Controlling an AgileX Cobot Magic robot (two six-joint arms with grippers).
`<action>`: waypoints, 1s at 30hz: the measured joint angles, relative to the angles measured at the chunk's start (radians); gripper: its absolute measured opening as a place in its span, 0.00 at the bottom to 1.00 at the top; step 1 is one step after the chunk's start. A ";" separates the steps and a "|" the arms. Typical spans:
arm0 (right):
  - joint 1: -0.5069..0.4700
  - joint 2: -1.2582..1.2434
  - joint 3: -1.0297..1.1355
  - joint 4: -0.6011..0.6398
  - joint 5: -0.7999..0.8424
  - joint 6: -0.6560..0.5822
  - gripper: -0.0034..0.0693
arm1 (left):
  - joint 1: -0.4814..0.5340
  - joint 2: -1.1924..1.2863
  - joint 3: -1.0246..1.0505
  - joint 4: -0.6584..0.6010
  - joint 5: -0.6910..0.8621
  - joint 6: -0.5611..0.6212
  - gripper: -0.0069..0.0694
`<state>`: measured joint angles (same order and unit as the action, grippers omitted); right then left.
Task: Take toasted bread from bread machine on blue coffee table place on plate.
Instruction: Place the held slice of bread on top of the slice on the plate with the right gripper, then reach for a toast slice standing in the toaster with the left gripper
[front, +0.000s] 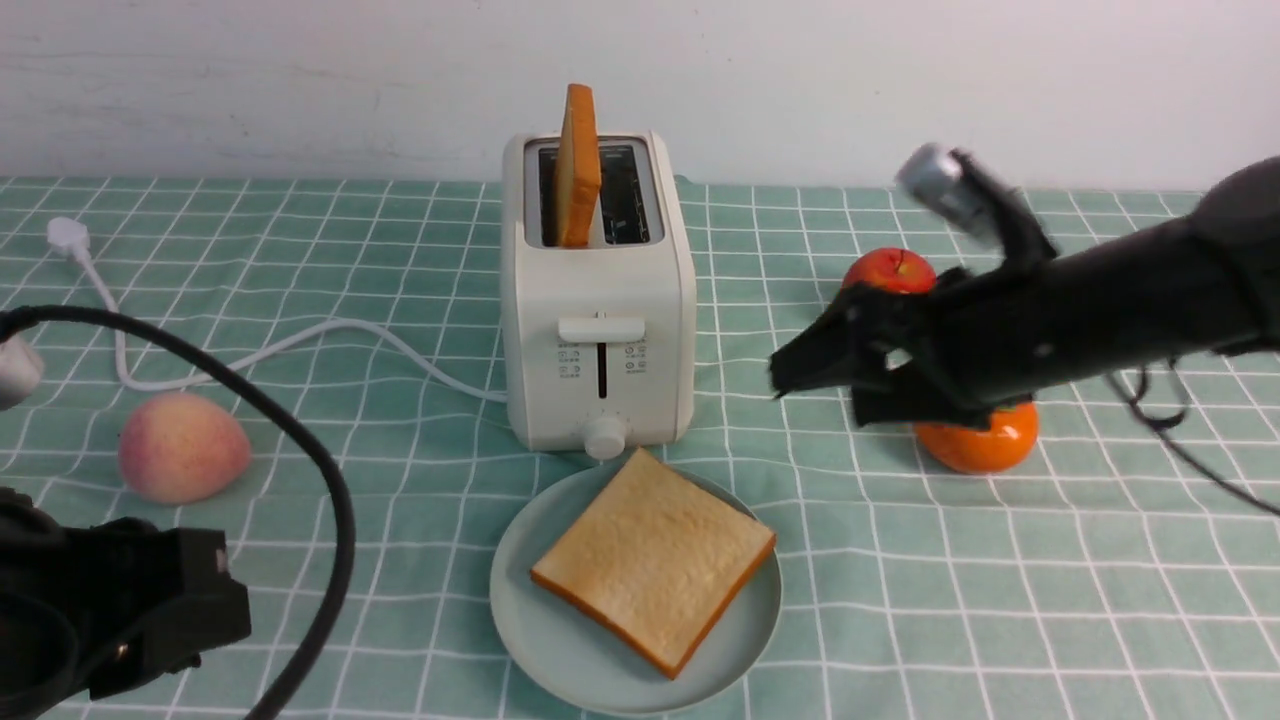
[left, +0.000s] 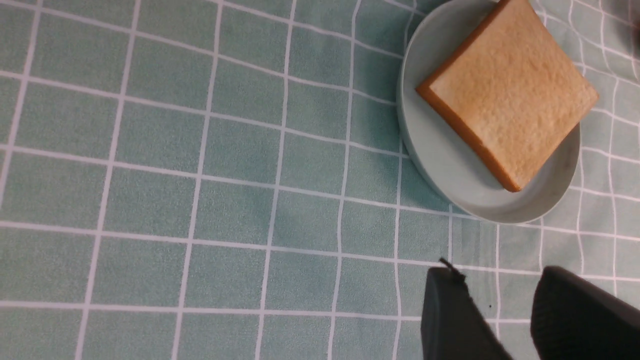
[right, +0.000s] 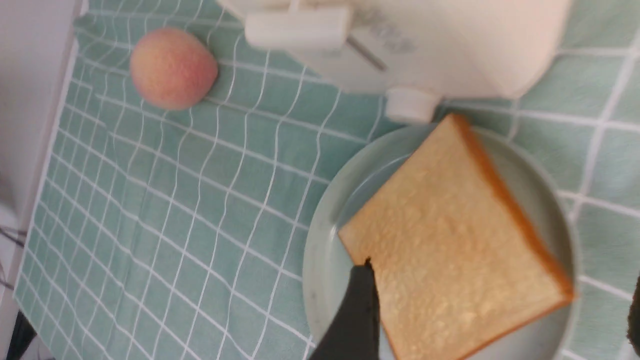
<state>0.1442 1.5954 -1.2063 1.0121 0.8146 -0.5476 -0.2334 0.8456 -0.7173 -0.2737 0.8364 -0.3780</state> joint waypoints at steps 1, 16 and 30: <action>-0.008 0.000 0.000 -0.006 0.007 0.007 0.95 | 0.000 0.003 0.000 0.000 0.000 0.000 0.41; 0.010 -0.470 0.051 -0.138 0.295 0.151 0.69 | 0.000 0.448 -0.455 -0.359 -0.113 0.440 0.45; 0.020 -0.548 0.202 -0.163 0.302 0.153 0.69 | -0.223 0.976 -1.162 0.393 0.018 -0.126 0.71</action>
<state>0.1646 1.0471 -1.0045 0.8489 1.1162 -0.3944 -0.4566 1.8214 -1.8795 0.1198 0.8541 -0.5044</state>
